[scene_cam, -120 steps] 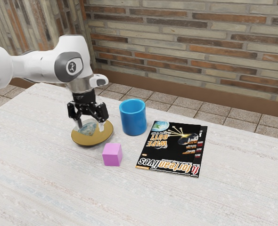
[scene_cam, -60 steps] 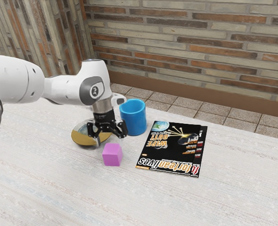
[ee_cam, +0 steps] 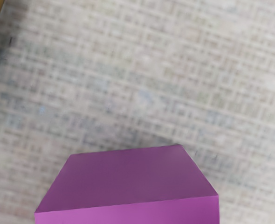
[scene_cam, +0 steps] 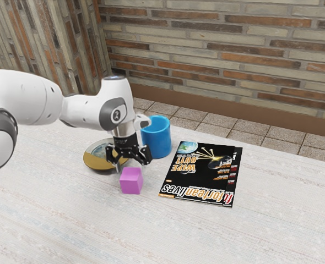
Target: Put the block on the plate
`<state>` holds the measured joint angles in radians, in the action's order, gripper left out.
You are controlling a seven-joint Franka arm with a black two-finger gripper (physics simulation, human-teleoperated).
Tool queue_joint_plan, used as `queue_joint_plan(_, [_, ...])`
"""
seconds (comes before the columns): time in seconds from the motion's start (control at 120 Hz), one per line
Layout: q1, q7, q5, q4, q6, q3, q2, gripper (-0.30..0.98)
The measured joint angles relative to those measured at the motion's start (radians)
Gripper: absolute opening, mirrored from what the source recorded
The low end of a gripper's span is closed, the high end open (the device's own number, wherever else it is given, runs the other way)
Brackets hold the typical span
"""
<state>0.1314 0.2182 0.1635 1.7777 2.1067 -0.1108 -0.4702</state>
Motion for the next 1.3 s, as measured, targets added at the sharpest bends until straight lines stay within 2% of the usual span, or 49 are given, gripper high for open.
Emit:
queue_joint_plan(0.175, [-0.004,-0.002,0.002,0.0,0.011,0.003,-0.025,0.66])
queue_joint_plan(0.467, [-0.003,-0.005,0.001,0.001,0.033,0.005,-0.04,0.44])
queue_joint_plan(0.942, [-0.003,-0.004,-0.026,0.009,0.029,0.002,0.029,0.39])
queue_joint_plan(1.3, [-0.091,-0.027,-0.1,-0.08,-0.034,0.004,0.004,0.35])
